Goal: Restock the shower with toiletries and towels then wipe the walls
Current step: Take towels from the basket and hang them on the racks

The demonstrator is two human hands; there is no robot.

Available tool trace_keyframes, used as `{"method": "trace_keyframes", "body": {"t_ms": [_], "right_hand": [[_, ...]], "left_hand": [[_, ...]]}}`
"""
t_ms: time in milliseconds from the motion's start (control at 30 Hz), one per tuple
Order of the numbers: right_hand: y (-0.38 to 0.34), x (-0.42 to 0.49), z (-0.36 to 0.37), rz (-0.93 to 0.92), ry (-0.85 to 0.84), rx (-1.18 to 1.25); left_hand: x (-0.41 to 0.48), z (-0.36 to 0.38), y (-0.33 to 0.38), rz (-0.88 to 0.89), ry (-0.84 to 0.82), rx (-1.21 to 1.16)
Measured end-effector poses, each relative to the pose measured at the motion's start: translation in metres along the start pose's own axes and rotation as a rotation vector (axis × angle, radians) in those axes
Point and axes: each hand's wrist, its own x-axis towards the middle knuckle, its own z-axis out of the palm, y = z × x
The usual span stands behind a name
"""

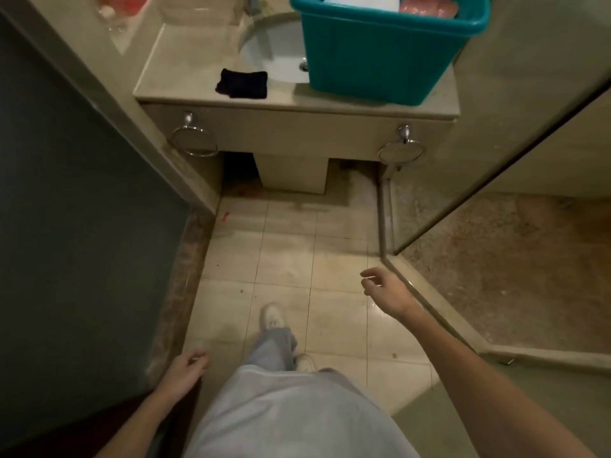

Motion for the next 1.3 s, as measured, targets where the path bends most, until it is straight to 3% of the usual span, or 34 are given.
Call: {"method": "trace_keyframes", "body": {"t_ms": [200,400,567,667,767,833,900,1000,1167,1300], "right_hand": [[-0.020,0.089,-0.035,0.087,0.009,-0.038],[-0.071,0.156,-0.092,0.117,0.129,0.013],[-0.175,0.177,-0.165,-0.091,0.376,0.262],[-0.241,0.187,-0.206,-0.336,0.597,0.430],[-0.296,0.211,-0.249,-0.505,0.828,0.548],[-0.326,0.239,-0.284,-0.558,0.898,0.558],[-0.349,0.275,-0.317,-0.584,0.881,0.499],[-0.367,0.343,-0.351,-0.546,0.769,0.309],[-0.388,0.426,-0.379,-0.356,0.428,-0.010],[-0.404,0.476,-0.393,-0.279,0.302,-0.260]], "left_hand": [[0.080,-0.011,0.107,0.068,-0.038,0.019],[0.141,-0.026,0.273,0.178,-0.082,0.008],[0.149,-0.033,0.442,0.473,-0.183,-0.016],[0.139,-0.032,0.536,0.712,-0.229,-0.005],[0.124,-0.025,0.617,0.928,-0.171,-0.062],[0.114,-0.019,0.667,1.072,-0.043,-0.166],[0.105,-0.012,0.713,1.132,0.032,-0.296],[0.109,-0.003,0.780,1.079,0.024,-0.402],[0.154,0.018,0.860,0.877,0.071,-0.110],[0.201,0.019,0.896,0.690,0.127,0.018]]}}
